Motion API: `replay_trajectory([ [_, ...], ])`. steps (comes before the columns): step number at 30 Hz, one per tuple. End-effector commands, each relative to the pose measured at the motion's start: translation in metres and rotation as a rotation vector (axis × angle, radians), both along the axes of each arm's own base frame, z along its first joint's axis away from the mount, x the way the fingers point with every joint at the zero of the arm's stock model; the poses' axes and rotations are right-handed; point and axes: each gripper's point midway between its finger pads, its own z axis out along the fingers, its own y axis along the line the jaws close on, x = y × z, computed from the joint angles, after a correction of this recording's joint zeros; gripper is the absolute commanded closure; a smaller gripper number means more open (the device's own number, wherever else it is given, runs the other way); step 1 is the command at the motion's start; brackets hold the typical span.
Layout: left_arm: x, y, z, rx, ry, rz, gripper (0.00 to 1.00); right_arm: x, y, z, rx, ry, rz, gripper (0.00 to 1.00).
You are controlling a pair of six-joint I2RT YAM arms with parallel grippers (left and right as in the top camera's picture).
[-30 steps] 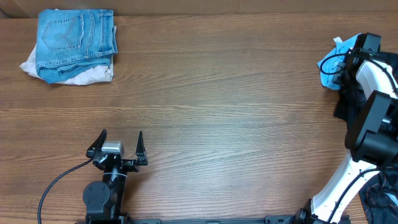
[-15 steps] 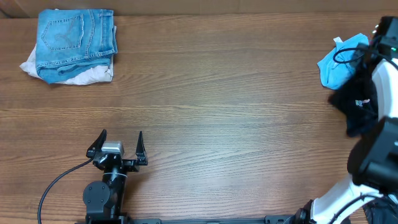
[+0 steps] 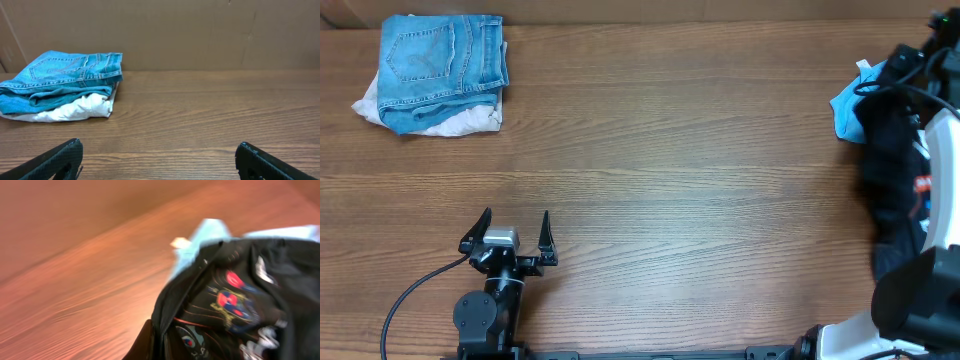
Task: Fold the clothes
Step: 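Grasp the black jersey with the right gripper, then lift the black jersey and drag it left toward table center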
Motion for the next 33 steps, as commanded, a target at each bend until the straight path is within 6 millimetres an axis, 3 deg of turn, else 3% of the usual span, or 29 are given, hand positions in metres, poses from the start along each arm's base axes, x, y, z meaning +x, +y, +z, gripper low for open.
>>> replay_trajectory([
  [1,0.000,0.001,0.000,0.012,-0.006,-0.001,0.00,0.008,0.072,0.056,0.061,-0.149,0.173,0.96],
  [8,0.000,0.001,0.000,0.012,-0.006,0.000,0.00,0.009,0.175,0.062,0.093,-0.157,0.371,0.96],
  [12,0.000,0.001,0.000,0.012,-0.006,-0.001,0.00,0.011,0.207,0.069,0.088,-0.190,0.425,0.96],
  [17,0.000,0.001,0.000,0.012,-0.006,0.000,0.00,0.013,0.187,0.066,0.023,-0.180,0.317,0.96],
  [25,0.000,0.001,0.000,0.012,-0.006,-0.001,0.00,0.000,0.110,0.048,-0.078,-0.077,0.099,0.96],
  [30,0.000,0.001,0.000,0.012,-0.006,0.000,0.00,-0.002,0.075,0.050,-0.082,-0.084,0.025,0.96],
  [33,0.000,0.001,0.000,0.012,-0.006,0.000,0.00,-0.002,0.064,0.057,-0.087,-0.104,0.002,0.96],
])
